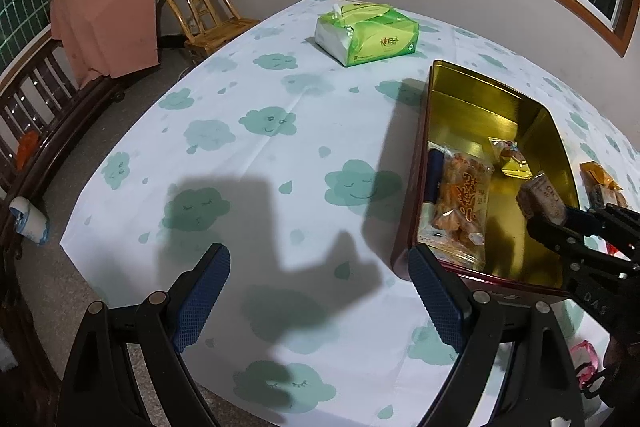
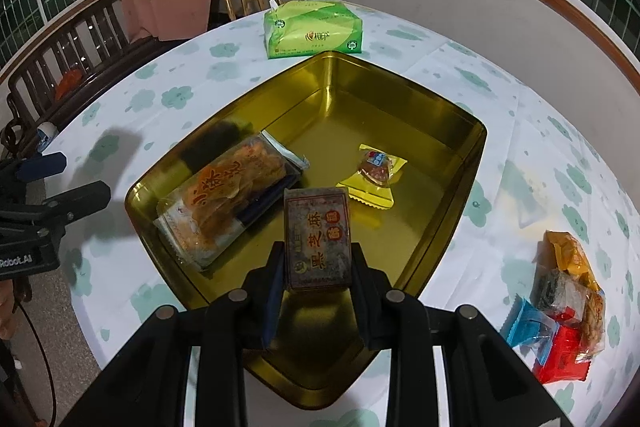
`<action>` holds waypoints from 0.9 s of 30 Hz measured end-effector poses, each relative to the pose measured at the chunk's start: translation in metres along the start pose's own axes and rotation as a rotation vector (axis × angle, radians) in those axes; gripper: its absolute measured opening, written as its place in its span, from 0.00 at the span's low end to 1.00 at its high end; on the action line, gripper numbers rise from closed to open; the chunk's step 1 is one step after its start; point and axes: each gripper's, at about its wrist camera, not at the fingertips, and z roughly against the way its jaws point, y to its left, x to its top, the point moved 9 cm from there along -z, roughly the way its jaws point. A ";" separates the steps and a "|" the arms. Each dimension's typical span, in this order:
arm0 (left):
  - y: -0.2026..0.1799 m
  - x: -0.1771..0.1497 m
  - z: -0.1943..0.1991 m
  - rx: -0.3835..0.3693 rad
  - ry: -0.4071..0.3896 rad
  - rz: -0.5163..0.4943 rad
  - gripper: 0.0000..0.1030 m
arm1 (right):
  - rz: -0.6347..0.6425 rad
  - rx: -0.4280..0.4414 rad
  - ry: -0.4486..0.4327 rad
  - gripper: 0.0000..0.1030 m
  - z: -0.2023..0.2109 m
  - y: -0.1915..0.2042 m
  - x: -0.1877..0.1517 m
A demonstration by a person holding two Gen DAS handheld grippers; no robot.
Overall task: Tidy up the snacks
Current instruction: 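Carry the brown cake packet into the tin and open the right gripper, then grasp the blue candy packet with the left gripper while the right gripper grasps the twist-snack bag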
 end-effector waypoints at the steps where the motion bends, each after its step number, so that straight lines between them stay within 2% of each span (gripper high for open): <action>1: -0.001 0.000 0.000 -0.001 0.002 -0.002 0.86 | 0.002 -0.001 0.002 0.29 -0.001 0.000 -0.001; 7: -0.007 -0.002 -0.001 -0.009 0.008 -0.014 0.86 | -0.001 0.009 0.015 0.30 -0.005 0.002 -0.005; 18: -0.022 0.001 0.005 -0.023 -0.008 -0.034 0.86 | -0.014 0.024 -0.038 0.30 0.014 0.001 -0.003; 22: -0.033 0.006 0.012 -0.035 -0.029 -0.043 0.86 | -0.045 0.023 -0.076 0.30 0.030 -0.011 -0.006; 27: -0.050 0.012 0.022 -0.052 -0.053 -0.074 0.86 | -0.093 -0.038 -0.126 0.30 0.057 -0.051 -0.018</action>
